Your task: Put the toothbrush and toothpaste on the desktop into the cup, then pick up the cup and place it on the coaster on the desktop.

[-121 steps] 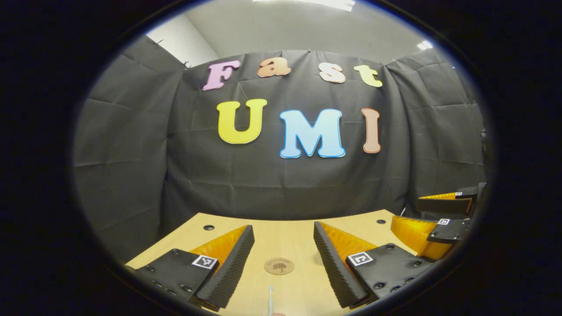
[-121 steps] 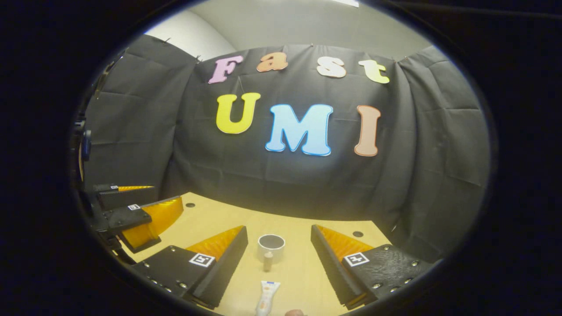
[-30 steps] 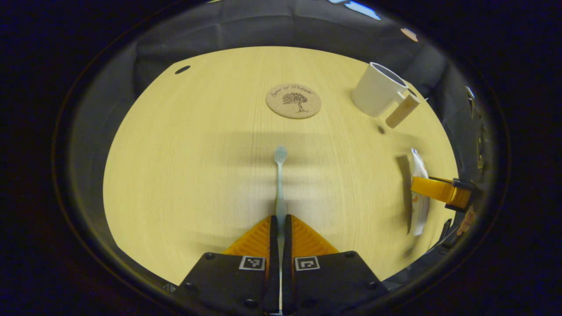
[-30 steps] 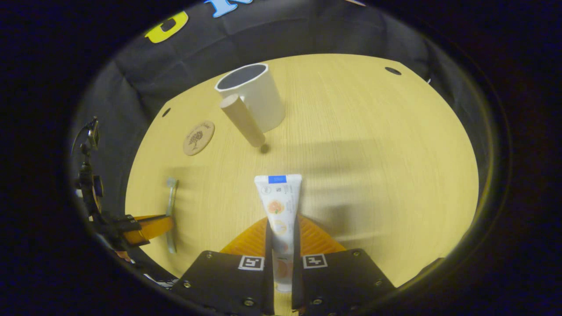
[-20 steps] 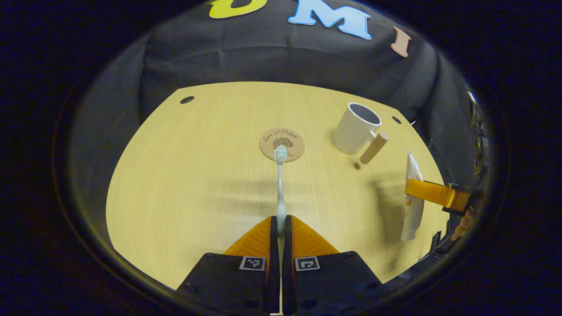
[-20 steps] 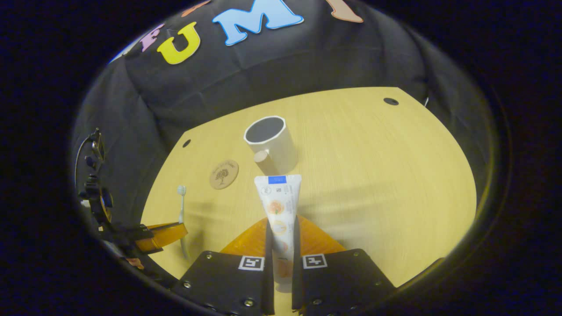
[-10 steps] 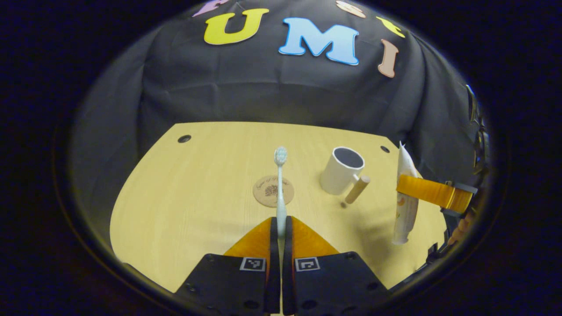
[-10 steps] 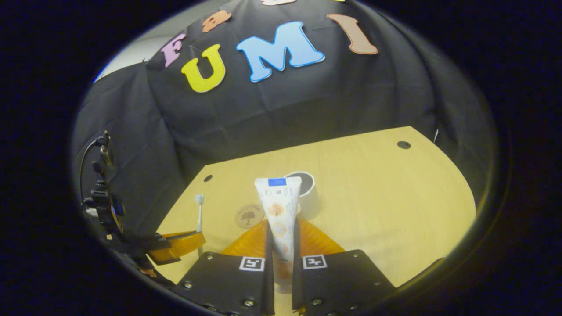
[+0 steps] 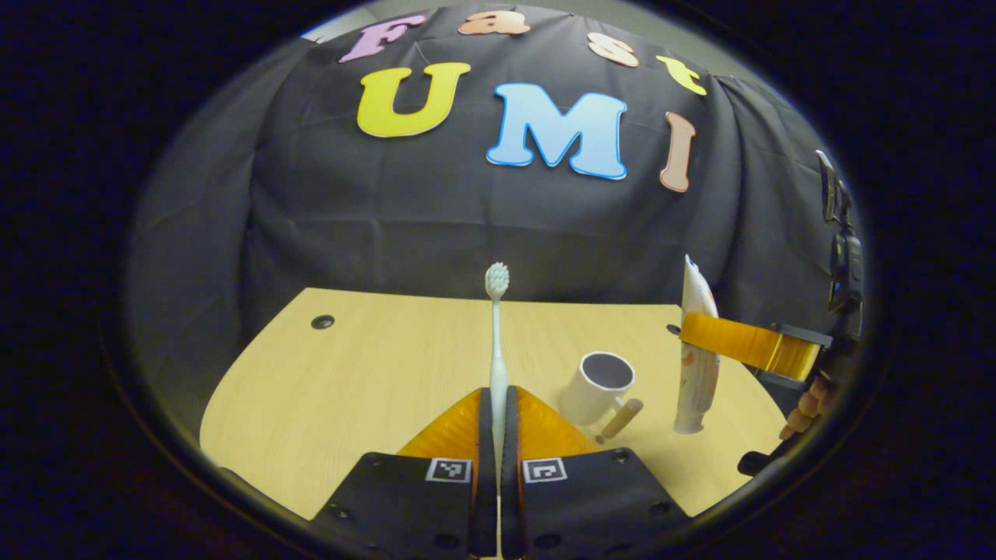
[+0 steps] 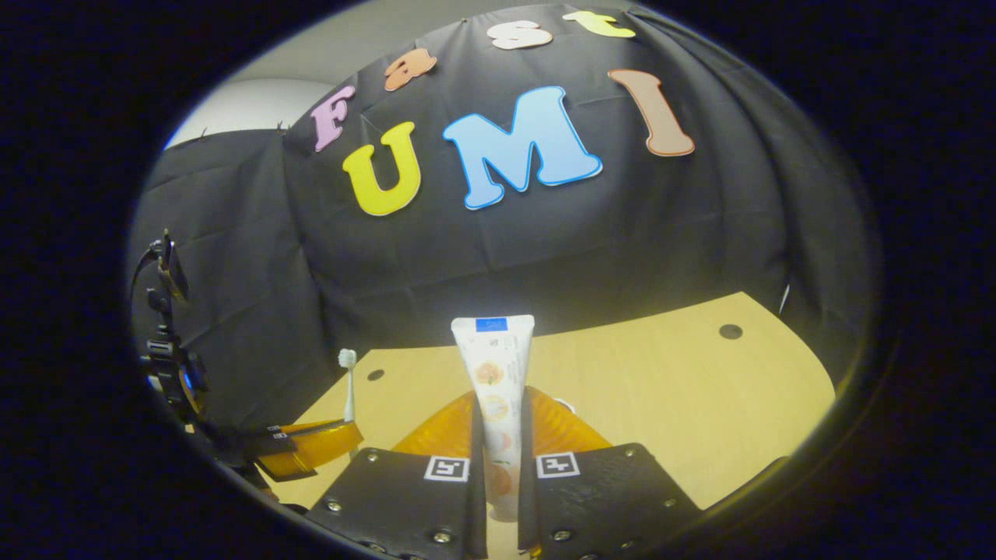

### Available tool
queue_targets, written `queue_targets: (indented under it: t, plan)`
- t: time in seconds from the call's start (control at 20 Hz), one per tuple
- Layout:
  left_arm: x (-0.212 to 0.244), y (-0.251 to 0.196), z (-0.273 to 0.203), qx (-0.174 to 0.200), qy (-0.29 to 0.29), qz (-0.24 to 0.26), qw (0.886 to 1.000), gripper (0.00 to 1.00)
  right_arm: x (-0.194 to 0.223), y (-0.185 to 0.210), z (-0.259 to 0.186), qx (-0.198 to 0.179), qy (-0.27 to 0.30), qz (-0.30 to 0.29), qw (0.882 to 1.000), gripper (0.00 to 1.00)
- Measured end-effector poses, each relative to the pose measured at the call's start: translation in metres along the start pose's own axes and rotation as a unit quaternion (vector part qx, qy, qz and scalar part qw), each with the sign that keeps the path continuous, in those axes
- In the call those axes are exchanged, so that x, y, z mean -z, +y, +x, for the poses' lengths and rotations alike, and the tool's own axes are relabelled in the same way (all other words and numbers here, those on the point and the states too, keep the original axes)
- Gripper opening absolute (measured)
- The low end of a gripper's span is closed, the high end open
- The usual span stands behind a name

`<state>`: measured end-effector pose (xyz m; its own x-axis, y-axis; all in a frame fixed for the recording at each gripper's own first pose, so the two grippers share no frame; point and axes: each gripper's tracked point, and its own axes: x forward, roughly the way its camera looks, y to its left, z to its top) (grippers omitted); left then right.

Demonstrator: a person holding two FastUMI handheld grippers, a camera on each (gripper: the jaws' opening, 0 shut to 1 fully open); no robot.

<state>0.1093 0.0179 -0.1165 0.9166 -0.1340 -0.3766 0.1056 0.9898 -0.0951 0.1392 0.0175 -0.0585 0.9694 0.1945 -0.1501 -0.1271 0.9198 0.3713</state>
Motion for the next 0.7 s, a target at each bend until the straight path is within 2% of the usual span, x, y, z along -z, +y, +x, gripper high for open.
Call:
queue_targets:
  t: [0.5,0.7]
  plan:
    - [-0.046,-0.011,0.023,0.020,-0.075,0.016,0.997,0.10,-0.033,-0.014,0.057,0.013,-0.056,0.012,0.998,0.17]
    - [-0.060,-0.012,0.031,0.026,-0.102,0.014,0.994,0.09,-0.030,-0.026,0.078,0.024,-0.061,0.019,0.998,0.16]
